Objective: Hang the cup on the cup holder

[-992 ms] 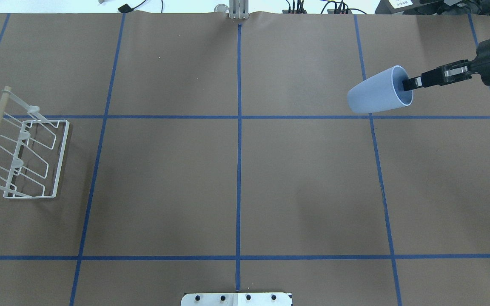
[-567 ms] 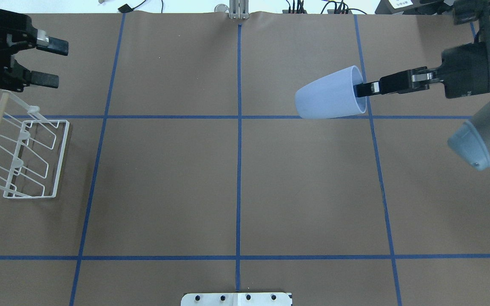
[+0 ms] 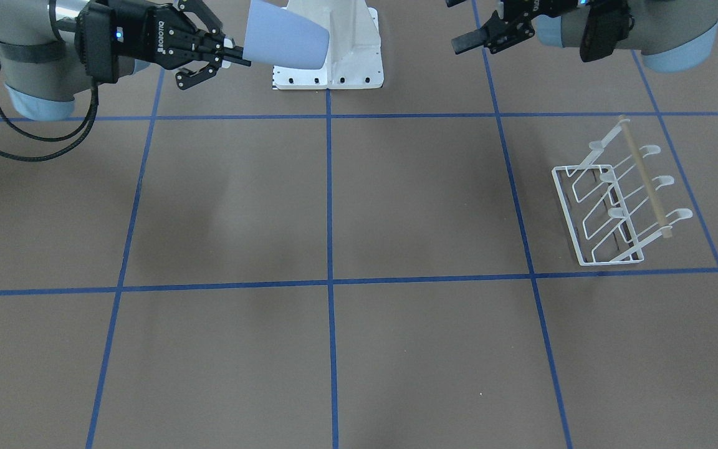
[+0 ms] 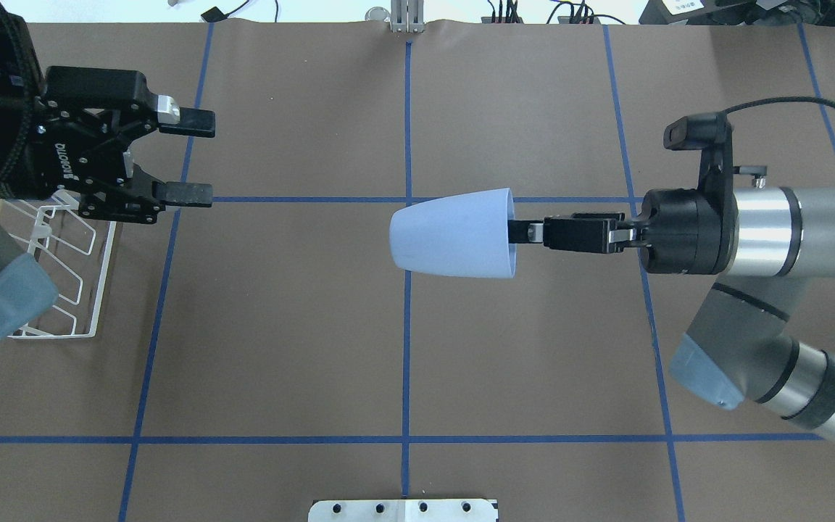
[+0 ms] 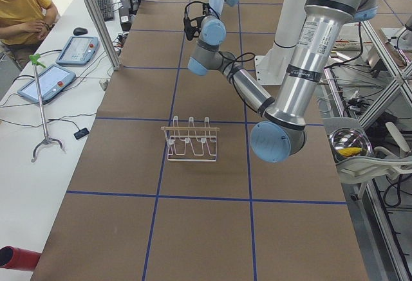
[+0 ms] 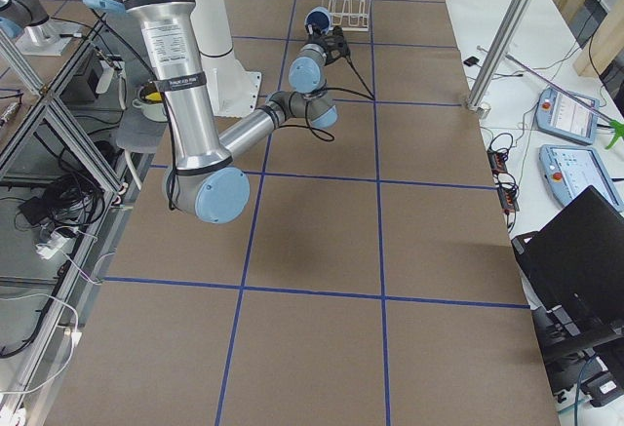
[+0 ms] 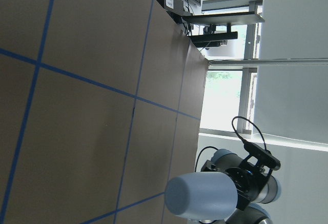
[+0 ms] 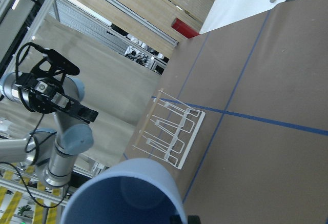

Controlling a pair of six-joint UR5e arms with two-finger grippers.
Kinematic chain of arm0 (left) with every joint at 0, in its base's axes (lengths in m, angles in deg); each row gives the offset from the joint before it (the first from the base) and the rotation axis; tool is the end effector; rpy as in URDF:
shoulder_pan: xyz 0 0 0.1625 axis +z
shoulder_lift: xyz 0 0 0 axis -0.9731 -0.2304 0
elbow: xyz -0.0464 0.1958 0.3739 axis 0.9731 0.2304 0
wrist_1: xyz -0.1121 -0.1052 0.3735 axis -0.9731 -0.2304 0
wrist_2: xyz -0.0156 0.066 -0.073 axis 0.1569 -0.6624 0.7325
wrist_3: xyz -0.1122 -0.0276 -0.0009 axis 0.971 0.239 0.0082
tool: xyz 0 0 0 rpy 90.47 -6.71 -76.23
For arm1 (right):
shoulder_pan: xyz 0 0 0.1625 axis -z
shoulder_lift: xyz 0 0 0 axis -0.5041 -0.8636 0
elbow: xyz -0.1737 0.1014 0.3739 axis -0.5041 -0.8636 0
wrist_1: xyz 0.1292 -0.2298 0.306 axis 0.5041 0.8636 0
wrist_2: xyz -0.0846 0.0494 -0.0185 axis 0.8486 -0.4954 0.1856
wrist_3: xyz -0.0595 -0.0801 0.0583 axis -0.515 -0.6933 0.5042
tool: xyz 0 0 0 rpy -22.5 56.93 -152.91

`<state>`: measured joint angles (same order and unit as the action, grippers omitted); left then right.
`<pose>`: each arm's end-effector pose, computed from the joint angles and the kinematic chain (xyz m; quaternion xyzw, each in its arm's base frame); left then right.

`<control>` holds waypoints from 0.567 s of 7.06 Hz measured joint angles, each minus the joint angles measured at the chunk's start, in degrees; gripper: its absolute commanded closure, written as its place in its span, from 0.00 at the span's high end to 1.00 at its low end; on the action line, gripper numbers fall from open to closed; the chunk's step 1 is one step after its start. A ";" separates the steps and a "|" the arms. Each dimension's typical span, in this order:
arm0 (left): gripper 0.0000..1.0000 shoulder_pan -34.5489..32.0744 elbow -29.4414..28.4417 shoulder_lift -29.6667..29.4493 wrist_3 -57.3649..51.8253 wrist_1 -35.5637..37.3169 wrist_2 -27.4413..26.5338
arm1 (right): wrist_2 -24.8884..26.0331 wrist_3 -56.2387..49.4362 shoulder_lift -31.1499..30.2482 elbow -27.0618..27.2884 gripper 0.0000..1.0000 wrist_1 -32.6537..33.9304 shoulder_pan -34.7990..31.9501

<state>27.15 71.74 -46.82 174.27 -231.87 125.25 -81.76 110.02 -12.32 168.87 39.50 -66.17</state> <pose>0.2421 -0.3848 0.1846 -0.0369 0.8492 -0.1011 0.5170 -0.3290 -0.3478 0.2364 0.2369 -0.8523 -0.0604 0.4625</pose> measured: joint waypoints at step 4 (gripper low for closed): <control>0.98 5.11 0.15 -0.46 4.46 -3.44 -2.43 | 15.26 -0.56 5.53 -0.76 0.00 -5.64 13.34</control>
<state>32.26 71.90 -47.27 178.73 -235.31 122.82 -66.50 109.46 -6.79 168.11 33.85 -52.83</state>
